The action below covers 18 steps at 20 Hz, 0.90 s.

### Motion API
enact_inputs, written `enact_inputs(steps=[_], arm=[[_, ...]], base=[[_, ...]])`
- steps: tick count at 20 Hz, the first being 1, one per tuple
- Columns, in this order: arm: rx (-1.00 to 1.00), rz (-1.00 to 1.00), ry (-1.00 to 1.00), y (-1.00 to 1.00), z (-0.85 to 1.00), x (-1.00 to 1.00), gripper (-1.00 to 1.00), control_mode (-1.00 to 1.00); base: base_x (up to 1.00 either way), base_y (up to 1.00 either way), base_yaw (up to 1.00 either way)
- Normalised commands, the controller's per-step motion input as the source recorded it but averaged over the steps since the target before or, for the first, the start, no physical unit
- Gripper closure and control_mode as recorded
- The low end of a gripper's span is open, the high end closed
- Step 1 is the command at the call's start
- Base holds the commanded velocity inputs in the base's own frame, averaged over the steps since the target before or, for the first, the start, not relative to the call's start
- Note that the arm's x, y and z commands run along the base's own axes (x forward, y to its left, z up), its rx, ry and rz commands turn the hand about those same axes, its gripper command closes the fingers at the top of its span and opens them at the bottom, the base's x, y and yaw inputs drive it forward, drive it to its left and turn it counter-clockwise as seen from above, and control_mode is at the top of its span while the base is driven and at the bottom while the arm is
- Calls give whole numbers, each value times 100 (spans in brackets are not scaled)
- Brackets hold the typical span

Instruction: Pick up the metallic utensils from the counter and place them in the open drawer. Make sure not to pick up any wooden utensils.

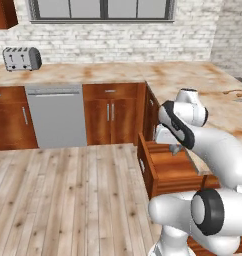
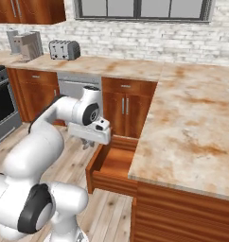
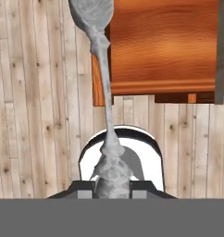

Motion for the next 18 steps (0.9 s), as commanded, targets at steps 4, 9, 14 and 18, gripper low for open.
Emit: enact_inputs(steps=[4,9,14,18], arm=[[0,0,1,0,-74,32,100,-100],[1,0,0,-1,-32,26,100,-100],[12,0,0,-13,-1,18,100,-100],[8,0,1,-14,-24,21,100,-100]], base=[[0,0,0],[0,0,0],[0,0,0],[0,0,0]])
